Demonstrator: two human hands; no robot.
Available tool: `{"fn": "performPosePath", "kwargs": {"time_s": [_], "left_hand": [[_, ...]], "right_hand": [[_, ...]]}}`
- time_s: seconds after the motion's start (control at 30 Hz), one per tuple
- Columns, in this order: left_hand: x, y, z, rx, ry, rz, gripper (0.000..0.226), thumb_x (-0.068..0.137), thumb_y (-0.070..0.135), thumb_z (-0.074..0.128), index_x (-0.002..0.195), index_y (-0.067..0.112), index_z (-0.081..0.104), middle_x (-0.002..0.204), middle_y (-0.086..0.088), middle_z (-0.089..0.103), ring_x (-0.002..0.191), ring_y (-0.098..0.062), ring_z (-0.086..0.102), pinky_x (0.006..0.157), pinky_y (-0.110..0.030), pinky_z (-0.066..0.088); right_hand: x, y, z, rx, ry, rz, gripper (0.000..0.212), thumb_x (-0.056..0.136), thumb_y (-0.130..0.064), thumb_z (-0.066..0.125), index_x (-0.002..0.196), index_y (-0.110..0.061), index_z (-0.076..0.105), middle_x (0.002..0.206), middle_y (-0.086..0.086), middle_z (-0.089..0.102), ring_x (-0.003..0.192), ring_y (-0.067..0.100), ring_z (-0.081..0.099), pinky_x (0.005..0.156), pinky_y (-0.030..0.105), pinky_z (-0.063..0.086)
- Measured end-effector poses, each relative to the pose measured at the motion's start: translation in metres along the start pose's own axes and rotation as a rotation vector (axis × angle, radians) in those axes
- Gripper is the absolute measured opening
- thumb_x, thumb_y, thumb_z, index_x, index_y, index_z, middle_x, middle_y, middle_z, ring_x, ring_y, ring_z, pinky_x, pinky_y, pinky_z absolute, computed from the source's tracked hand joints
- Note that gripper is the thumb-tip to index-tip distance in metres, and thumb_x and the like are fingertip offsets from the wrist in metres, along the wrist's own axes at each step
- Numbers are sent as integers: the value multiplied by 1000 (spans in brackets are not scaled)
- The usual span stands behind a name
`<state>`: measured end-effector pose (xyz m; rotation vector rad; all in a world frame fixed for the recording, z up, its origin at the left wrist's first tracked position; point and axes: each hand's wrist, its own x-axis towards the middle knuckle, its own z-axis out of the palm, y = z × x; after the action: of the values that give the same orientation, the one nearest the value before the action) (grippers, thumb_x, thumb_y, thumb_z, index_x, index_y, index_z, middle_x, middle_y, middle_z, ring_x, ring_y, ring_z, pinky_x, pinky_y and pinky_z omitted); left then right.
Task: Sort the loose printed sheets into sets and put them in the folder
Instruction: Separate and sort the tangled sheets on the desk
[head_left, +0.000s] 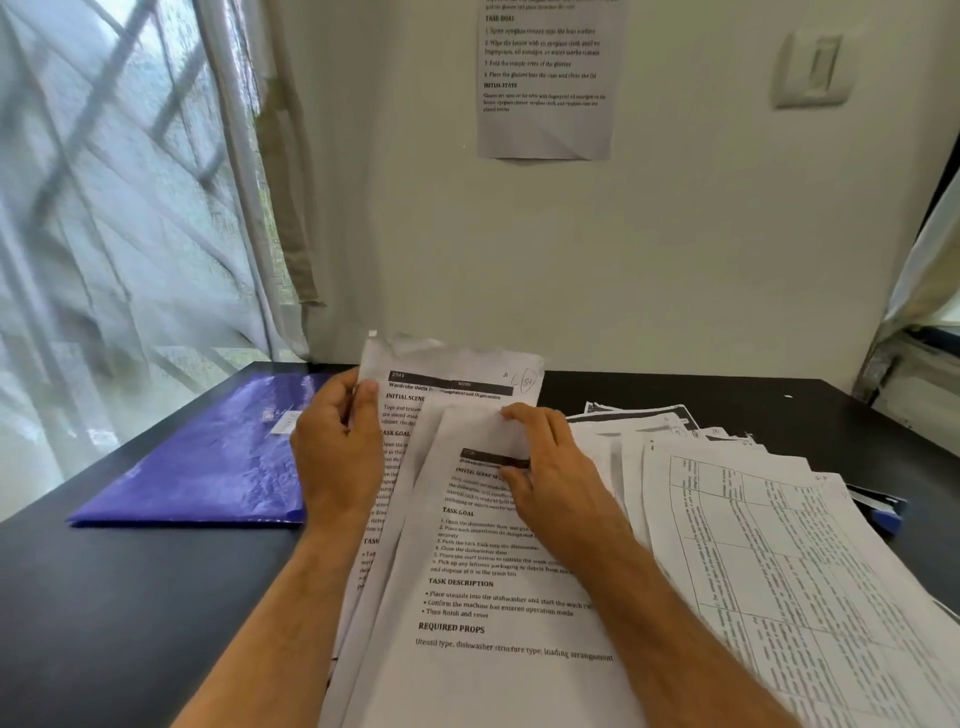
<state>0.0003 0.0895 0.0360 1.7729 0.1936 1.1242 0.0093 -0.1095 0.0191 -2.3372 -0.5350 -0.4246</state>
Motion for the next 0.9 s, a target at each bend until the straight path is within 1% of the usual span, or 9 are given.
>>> {"fn": "performPosePath", "kwargs": {"time_s": [0.2,0.3,0.37,0.43,0.5,0.6,0.67,0.77,0.9], "left_hand": [[-11,6,5,-21,-81,129,18,101,26,57,108,18,71,87,22,66,82,15,60,68,0,41],[-12,2,8,-49,-101,147,17,101,24,57,110,17,71,87,23,66,85,10,62,68,-3,45],[-13,0,8,-9,-66,192,16,101,22,58,113,18,67,93,19,67,89,-3,63,78,-14,51],[-17,0,7,160,52,351,23,96,15,62,119,12,60,107,3,66,100,-16,58,91,-31,47],[-24,4,8,228,76,578,21,91,17,66,109,9,57,101,-6,60,94,-19,52,85,-29,42],[-35,18,12,267,-459,673,24,95,45,55,90,22,61,82,9,59,74,-6,53,69,-22,47],[-41,17,19,474,-800,609,38,94,60,47,94,28,68,87,14,65,79,-3,57,77,-26,52],[-47,6,25,524,-911,521,46,89,67,52,116,34,68,107,18,66,102,-2,55,102,-28,41],[-50,-2,21,521,-1021,331,50,85,70,57,123,38,64,125,22,57,119,1,46,110,-28,36]], "right_hand": [[24,-22,-12,-4,174,-102,54,105,-27,46,154,-33,24,164,-13,13,129,5,42,98,24,42],[45,-34,-10,34,177,-87,53,103,-22,51,151,-34,31,159,-8,29,131,11,46,103,31,45],[56,-34,-5,46,135,-55,37,103,-22,51,140,-28,48,140,-3,54,113,7,54,97,26,47],[64,-32,2,-7,103,-28,23,104,-24,50,122,-20,64,115,0,68,99,9,61,90,24,52],[70,-29,5,12,144,-9,21,104,-24,50,111,-17,69,104,0,71,91,12,63,86,27,54],[76,-31,-2,27,266,-61,20,104,-21,51,105,-15,69,100,0,70,88,10,62,86,26,55],[80,-34,-15,3,363,-127,21,104,-19,50,105,-13,70,101,3,71,87,10,62,83,18,54],[82,-45,-45,1,505,-242,21,102,-17,52,106,-10,71,100,6,70,85,12,63,77,13,51],[76,-61,-87,-51,590,-378,19,101,-16,53,107,-10,71,99,5,64,82,10,60,70,12,50]]}}
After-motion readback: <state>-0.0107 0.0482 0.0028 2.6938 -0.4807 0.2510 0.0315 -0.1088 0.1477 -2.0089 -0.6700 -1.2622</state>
